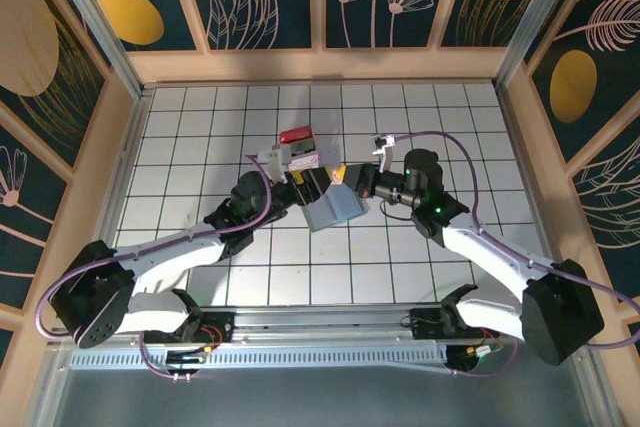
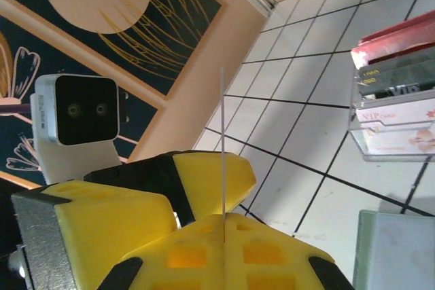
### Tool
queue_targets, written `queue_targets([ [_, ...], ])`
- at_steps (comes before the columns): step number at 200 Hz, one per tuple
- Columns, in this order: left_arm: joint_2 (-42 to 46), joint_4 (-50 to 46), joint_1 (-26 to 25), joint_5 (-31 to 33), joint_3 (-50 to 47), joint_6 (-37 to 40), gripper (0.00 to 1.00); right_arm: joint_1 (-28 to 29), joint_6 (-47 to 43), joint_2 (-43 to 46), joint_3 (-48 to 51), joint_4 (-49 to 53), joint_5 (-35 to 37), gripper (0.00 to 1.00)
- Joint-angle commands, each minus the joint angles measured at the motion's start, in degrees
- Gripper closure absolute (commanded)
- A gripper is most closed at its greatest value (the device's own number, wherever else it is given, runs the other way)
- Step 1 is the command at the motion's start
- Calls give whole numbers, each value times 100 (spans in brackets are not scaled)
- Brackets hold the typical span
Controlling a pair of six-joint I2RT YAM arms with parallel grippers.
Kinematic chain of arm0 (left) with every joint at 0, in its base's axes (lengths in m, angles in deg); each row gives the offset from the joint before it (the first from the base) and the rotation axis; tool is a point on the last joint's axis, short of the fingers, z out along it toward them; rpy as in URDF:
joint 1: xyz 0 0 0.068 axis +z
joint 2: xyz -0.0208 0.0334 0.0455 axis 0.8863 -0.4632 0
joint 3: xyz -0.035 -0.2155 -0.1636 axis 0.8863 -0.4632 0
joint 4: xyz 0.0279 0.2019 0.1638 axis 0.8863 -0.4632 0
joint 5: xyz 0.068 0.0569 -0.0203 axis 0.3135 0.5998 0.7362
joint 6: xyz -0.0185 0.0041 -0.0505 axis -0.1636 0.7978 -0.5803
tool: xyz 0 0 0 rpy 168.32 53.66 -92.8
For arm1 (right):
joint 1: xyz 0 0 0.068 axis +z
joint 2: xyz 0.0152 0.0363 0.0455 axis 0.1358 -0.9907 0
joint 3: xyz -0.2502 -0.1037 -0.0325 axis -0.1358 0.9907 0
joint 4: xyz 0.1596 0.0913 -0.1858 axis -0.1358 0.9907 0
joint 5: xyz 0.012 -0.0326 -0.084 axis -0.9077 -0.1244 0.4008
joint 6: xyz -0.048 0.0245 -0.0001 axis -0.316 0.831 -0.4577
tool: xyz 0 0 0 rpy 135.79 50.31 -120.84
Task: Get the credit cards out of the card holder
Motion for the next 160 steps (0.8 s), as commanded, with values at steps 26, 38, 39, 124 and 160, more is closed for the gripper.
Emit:
queue_targets([
  [26, 89, 916, 98, -326, -249, -232, 37, -25, 259, -6, 116, -766, -495, 100],
  [38, 128, 1029, 104, -354, -296, -242, 41, -26, 265, -7, 107, -790, -530, 100],
  [39, 133, 1038, 101, -353, -297, -242, 42, -24, 268, -6, 107, -796, -535, 100],
  [124, 217, 1207, 124, -425, -325, -172, 61, -27, 366, -129, 159, -963, -708, 100],
  [160, 307, 967, 137, -330, -275, 16, 84, -26, 302, -189, 151, -813, -622, 100],
])
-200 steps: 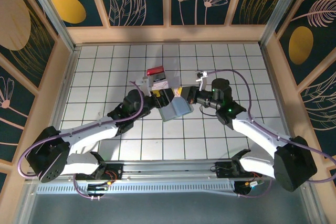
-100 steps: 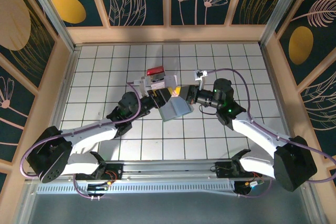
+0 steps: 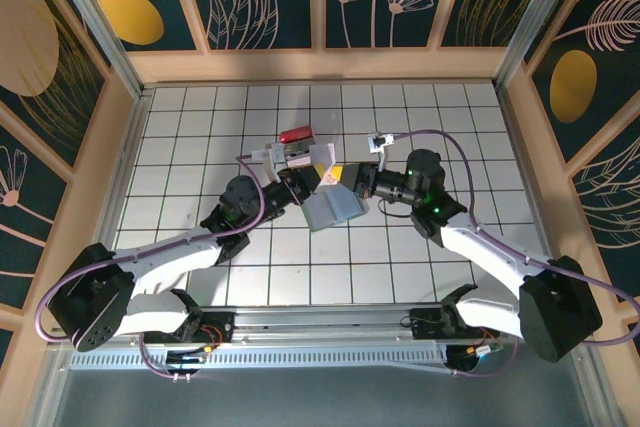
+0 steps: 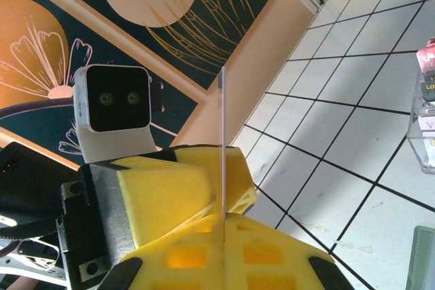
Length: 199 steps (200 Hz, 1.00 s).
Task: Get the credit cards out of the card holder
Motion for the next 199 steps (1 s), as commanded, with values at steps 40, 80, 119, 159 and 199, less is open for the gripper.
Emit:
queue_targets([
  [40, 471, -1199, 12, 364, 402, 1083, 100, -22, -296, -21, -43, 489, 216, 84],
  [80, 606, -2776, 138, 501, 1062, 2958, 100, -24, -703, 147, -246, 1393, 881, 59],
  [119, 240, -3875, 588, 315, 1732, 4669, 100, -22, -826, 346, -362, 2036, 1685, 45],
  [159, -489, -4415, 1312, -517, 2306, 5838, 100, -20, -747, 563, -423, 2423, 2347, 13],
  [199, -1318, -4911, 1613, -1000, 3011, 6945, 100, -18, -791, 866, -448, 2885, 3047, 9],
])
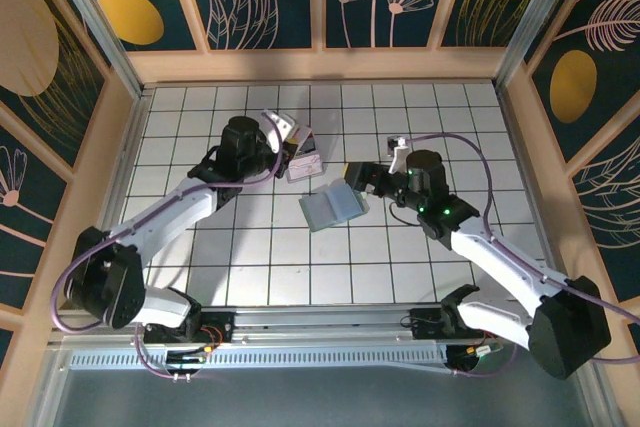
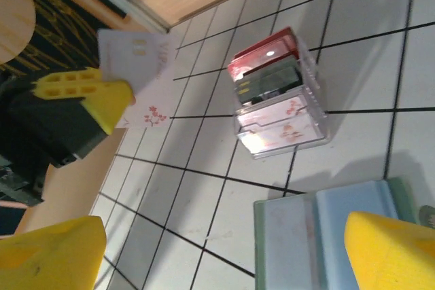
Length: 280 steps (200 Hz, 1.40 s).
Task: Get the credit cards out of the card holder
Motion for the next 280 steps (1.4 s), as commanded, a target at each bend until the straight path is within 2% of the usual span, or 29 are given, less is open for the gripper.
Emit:
queue_targets([
  [1, -358, -520, 104, -522, 490, 1089, 100, 9, -94, 236, -202, 392, 668, 9],
  [36, -851, -745, 184, -638, 826, 1971, 100, 10, -106, 400, -233, 658, 968, 8],
  [48, -1036, -889, 218, -647, 983, 2215, 100, -162, -98, 402, -265, 754, 1032, 8],
  [114, -1966, -1884, 329, -910, 1724, 3283, 100, -256, -56, 282, -342, 885, 1317, 8],
  [280, -2882, -2475, 451, -788, 2506, 3828, 100, -291, -67, 183, -455, 1046, 1405, 8],
])
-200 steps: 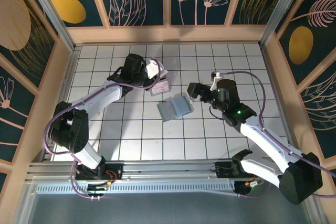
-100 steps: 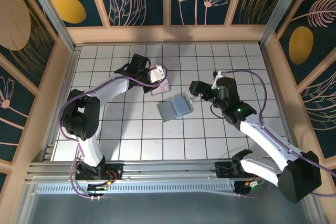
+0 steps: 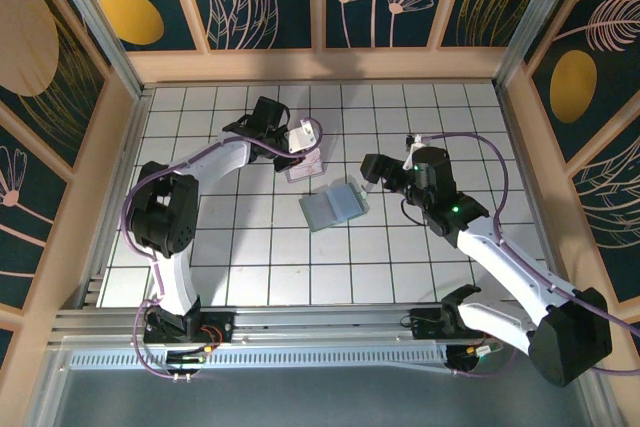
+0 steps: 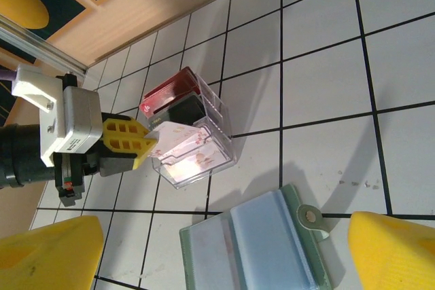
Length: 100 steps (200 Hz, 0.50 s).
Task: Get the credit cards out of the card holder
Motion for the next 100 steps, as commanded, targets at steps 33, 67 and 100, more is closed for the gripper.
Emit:
queue_targets([
  [33, -274, -297, 78, -66, 228, 247, 100, -47, -23, 26, -155, 75, 220, 8],
  [67, -444, -398, 84, 44, 355, 246, 100, -42, -6, 24, -141, 38, 196, 8],
  [100, -477, -461, 87, -13, 381, 246, 100, -46, 2, 10, -123, 12, 167, 8],
])
